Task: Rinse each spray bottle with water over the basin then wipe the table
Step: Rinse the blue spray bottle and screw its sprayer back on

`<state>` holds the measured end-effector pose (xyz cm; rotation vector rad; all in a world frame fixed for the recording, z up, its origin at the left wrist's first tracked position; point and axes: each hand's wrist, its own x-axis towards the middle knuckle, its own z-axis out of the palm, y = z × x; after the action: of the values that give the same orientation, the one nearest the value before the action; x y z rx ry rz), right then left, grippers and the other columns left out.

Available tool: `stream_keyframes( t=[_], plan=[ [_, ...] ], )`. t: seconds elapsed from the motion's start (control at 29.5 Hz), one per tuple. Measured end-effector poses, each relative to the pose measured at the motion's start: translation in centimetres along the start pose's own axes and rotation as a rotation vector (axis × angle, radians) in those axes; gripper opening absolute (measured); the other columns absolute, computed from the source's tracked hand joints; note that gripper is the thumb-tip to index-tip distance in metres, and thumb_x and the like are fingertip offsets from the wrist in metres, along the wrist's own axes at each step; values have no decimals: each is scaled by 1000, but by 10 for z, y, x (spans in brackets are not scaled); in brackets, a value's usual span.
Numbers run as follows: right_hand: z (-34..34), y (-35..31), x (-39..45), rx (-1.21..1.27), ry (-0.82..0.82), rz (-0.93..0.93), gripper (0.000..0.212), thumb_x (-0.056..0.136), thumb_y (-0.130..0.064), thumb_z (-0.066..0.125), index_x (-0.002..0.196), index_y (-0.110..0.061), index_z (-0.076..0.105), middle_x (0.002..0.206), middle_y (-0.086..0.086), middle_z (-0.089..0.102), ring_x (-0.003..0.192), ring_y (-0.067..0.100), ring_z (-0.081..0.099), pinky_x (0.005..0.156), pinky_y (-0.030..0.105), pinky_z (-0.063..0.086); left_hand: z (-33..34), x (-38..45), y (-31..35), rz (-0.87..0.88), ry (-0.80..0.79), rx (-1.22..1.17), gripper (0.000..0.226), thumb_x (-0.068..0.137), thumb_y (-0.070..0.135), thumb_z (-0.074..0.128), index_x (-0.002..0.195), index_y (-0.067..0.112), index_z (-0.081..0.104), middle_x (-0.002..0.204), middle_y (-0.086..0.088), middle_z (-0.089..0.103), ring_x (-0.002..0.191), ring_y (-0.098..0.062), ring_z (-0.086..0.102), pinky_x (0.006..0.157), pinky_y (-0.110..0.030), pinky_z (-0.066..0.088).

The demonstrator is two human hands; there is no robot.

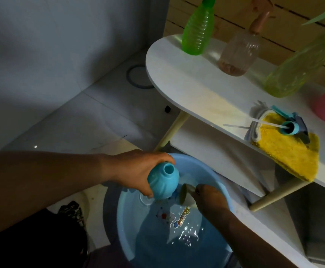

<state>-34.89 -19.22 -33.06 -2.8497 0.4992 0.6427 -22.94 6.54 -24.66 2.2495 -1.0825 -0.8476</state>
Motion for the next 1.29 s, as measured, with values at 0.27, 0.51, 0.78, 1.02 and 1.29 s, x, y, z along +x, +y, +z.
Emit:
stream_keyframes(
  t=[0.27,0.51,0.78,1.02,1.29],
  plan=[
    [35,-7,10,-91,-35,-79,32,105,-39,45,121,-18,64,122,4,67,114,23,64,92,31,49,0,0,-7,-85,-48,-16,93,60,46,88,132,66,31,129,21,53,109,-16,62,73,-43,64],
    [23,-7,11,299,-92,149,25,101,-30,54,98,-10,68,95,7,69,90,25,66,78,31,50,-3,-4,-7,-92,-29,-1,93,62,42,88,131,66,30,126,22,54,106,-10,61,77,-40,62],
    [-36,7,-23,654,-17,215,37,89,-40,72,79,-4,71,59,0,55,55,14,47,54,25,35,-8,-8,2,-47,-24,61,88,69,29,90,137,47,37,103,28,50,85,17,53,56,-2,39],
    [-99,-4,-56,649,120,140,39,87,-45,74,79,-7,72,72,11,69,61,17,55,56,28,41,-5,-8,5,-20,-43,113,91,64,36,91,133,52,34,117,21,55,101,-6,56,72,-21,46],
    [-161,-18,-94,668,335,16,36,88,-47,71,76,-13,71,75,9,72,68,25,65,62,37,52,-6,-11,10,-8,-55,190,92,66,39,90,137,48,33,116,18,53,98,-9,55,74,-27,50]
  ],
)
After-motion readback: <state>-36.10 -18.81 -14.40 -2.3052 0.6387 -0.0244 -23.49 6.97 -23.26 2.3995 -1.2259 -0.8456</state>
